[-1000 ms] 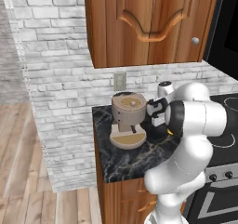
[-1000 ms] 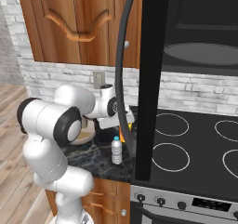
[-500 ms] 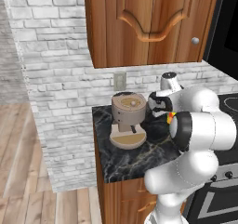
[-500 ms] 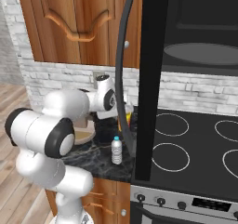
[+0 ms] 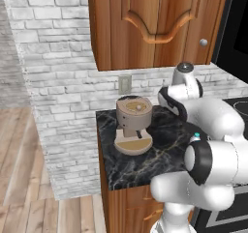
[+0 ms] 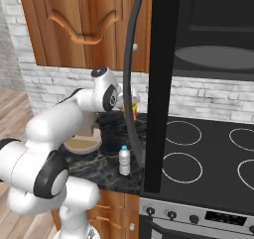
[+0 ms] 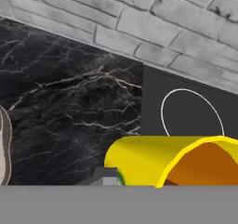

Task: Place the microwavable item in the microwave. Then, close the microwave door and press the start button.

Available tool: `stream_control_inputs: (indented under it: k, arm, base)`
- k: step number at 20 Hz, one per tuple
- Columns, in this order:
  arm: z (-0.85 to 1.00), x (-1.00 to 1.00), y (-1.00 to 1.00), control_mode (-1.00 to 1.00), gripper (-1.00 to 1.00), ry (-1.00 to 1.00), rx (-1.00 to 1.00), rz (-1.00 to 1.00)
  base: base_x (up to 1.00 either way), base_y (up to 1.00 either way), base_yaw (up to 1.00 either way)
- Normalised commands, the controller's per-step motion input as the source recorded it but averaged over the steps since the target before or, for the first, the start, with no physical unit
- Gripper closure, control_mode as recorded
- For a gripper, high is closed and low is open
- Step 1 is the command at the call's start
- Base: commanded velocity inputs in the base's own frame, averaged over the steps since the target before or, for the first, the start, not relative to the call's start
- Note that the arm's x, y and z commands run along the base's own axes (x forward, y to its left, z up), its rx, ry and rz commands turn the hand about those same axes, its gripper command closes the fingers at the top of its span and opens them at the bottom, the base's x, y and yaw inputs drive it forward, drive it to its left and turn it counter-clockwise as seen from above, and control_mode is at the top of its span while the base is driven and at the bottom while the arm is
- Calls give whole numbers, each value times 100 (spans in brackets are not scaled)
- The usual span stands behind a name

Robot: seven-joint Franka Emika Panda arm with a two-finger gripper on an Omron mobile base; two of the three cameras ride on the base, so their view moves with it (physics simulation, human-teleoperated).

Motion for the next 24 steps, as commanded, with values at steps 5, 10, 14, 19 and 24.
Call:
stream_control_inputs:
  k: [5, 10, 14, 19, 24]
  arm:
    - [76, -41, 39, -100, 100, -16, -3, 0]
    - [49, -60, 57, -100, 100, -1, 0, 2]
    - [32, -69, 52, -100, 100, 0, 0, 1]
    - [5, -80, 31, -100, 100, 0, 0, 0]
    - [-27, -53, 22, -100, 100, 8, 0, 1]
  base:
    - [0, 0, 0]
    - [0, 0, 0]
    - [0, 0, 0]
    - [0, 0, 0]
    - [0, 0, 0]
